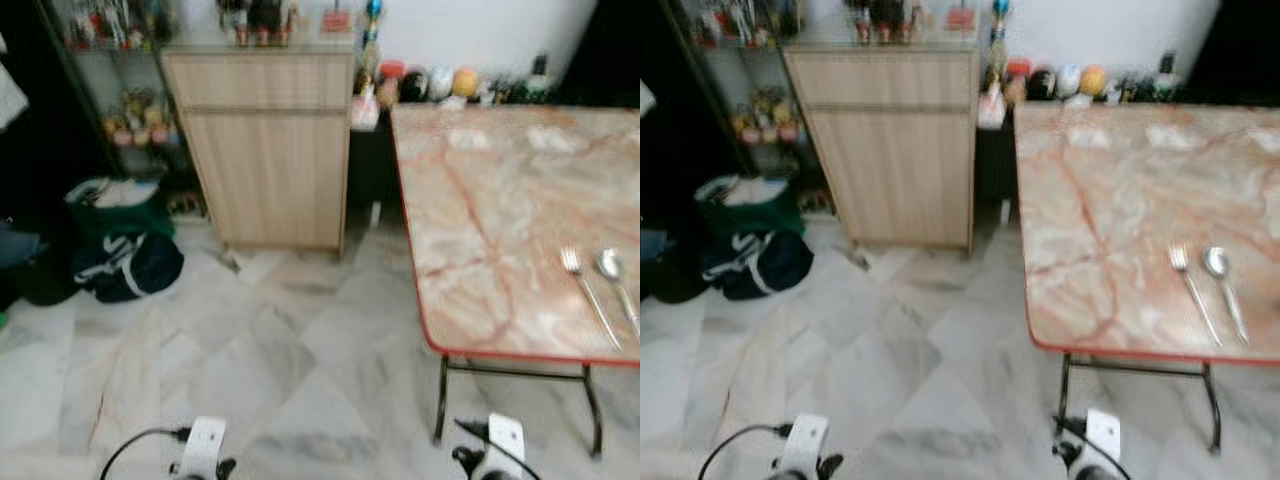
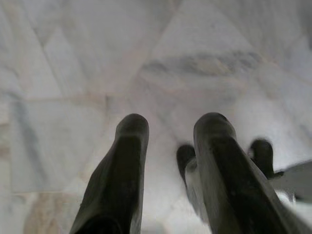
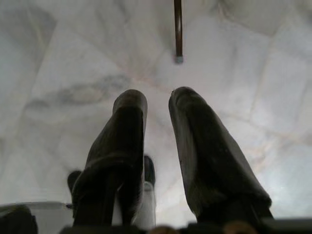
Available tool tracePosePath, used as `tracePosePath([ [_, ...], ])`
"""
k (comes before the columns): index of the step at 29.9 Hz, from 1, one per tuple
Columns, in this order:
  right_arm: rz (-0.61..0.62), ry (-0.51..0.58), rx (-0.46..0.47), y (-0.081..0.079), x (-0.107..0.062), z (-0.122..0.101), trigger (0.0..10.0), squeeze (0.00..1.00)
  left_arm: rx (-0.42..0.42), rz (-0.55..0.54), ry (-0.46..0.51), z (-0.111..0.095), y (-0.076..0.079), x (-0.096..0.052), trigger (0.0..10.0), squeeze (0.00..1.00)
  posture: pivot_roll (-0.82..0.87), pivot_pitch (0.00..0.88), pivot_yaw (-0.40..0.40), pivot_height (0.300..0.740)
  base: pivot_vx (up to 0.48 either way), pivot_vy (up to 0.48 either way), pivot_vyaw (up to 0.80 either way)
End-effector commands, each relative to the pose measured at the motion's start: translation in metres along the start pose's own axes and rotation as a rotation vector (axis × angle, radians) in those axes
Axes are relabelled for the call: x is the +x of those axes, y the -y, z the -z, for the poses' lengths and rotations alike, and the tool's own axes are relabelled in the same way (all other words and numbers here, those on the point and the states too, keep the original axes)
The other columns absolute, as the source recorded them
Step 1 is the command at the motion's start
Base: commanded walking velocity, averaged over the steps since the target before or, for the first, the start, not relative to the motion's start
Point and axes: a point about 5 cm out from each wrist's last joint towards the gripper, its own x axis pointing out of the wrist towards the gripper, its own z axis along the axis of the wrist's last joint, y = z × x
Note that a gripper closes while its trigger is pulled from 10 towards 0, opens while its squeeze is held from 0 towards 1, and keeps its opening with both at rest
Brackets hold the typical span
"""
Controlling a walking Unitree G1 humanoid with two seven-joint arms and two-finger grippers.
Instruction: Setting the table
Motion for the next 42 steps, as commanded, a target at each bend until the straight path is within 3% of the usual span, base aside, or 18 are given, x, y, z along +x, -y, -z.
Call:
tracePosePath([
  [1,0.013,-0.005,0.005,0.004,-0.001,0.002,10.0,0.00,0.024,0.004,-0.003,0.000,0.000,0.000,10.0,0.00,-0.03,0.000,-0.002,0.740,0.000,-0.382,0.00],
  [12,0.003,0.043,0.003,0.001,0.000,-0.006,10.0,0.00,0.001,-0.010,-0.003,-0.001,-0.002,0.000,10.0,0.00,-0.03,0.019,0.000,0.740,0.000,-0.261,0.00],
  [18,-0.035,0.128,-0.047,-0.007,0.001,-0.021,10.0,0.00,-0.009,-0.009,-0.001,0.000,-0.002,0.000,10.0,0.00,-0.04,0.027,0.002,0.740,0.000,0.000,0.00],
  [21,-0.087,0.224,-0.093,-0.016,0.001,-0.037,10.0,0.00,-0.012,-0.006,-0.003,0.003,0.000,-0.001,10.0,0.00,-0.05,0.031,0.003,0.740,0.000,0.000,0.00],
  [28,-0.134,0.327,-0.113,-0.027,-0.002,-0.044,10.0,0.00,-0.011,0.003,-0.005,0.005,0.003,-0.001,10.0,0.00,-0.06,0.035,-0.012,0.740,0.000,0.000,0.00],
  [37,-0.140,0.402,-0.146,-0.024,-0.014,-0.021,10.0,0.00,-0.016,0.007,-0.004,0.007,0.005,-0.001,10.0,0.00,-0.07,0.037,-0.032,0.740,0.000,0.000,0.00],
  [42,-0.113,0.591,-0.173,-0.018,-0.036,-0.038,10.0,0.00,-0.015,0.007,-0.005,0.008,0.005,-0.002,10.0,0.00,-0.08,0.034,-0.035,0.740,0.000,0.000,0.00],
])
